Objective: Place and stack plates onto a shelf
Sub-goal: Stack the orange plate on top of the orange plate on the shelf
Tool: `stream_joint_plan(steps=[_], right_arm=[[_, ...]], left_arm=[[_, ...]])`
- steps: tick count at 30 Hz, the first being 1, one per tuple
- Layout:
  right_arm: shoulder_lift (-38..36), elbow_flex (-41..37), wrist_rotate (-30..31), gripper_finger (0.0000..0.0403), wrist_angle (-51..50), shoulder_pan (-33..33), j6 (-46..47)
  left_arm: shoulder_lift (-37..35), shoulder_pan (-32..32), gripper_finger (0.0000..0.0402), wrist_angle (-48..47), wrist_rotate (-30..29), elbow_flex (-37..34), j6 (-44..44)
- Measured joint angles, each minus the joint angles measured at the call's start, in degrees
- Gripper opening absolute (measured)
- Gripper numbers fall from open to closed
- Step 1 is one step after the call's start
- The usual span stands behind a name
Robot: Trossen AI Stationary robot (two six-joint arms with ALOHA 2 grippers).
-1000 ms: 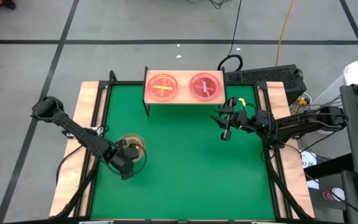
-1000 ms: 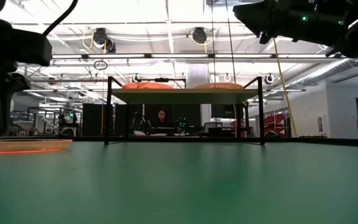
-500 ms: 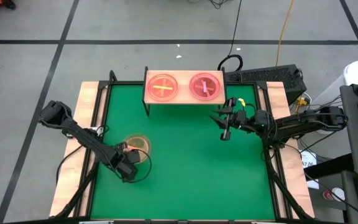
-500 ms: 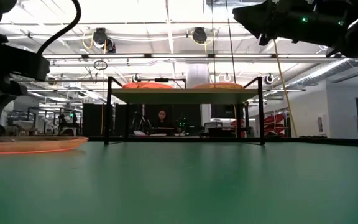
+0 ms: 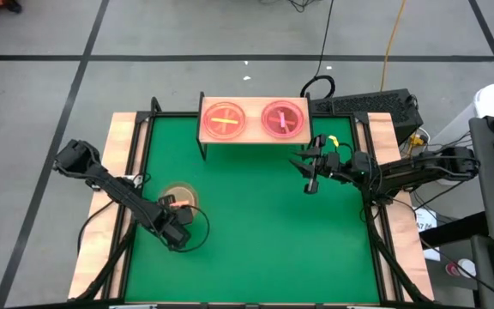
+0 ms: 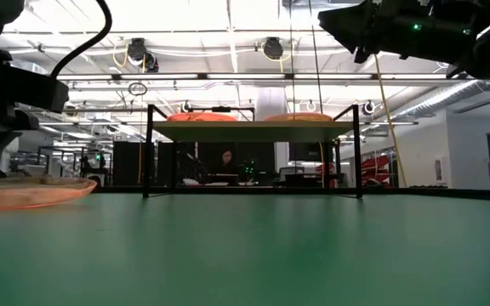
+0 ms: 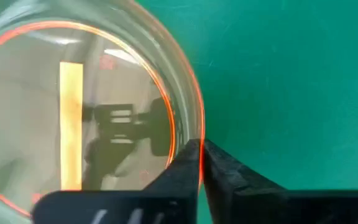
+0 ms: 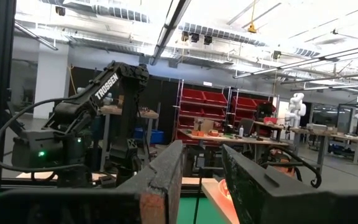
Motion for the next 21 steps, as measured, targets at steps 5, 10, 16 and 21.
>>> stream_joint_plan(steps=[5,10,16,21], right_arm=[[0.00,0.00,0.00,0.0095,0.00,0.00,0.00],[0.00,0.00,0.00,0.0095,0.00,0.00,-0.02],[0.00,0.00,0.00,0.0095,-0.02,0.00,-0.07],[0.00,0.00,0.00,0.0095,0.00,0.00,-0.04]], left_arm=[[-0.06,0.18,0.0005,-1.03,0.55,0.63,1.76],[0.03,2.03,0.0003,-9.63,-0.51,7.35,8.18],[0.03,6.64,0.0002,-25.13,-14.40,22.23,21.31],[0.01,11.52,0.0002,-29.72,-31.60,33.01,34.91]])
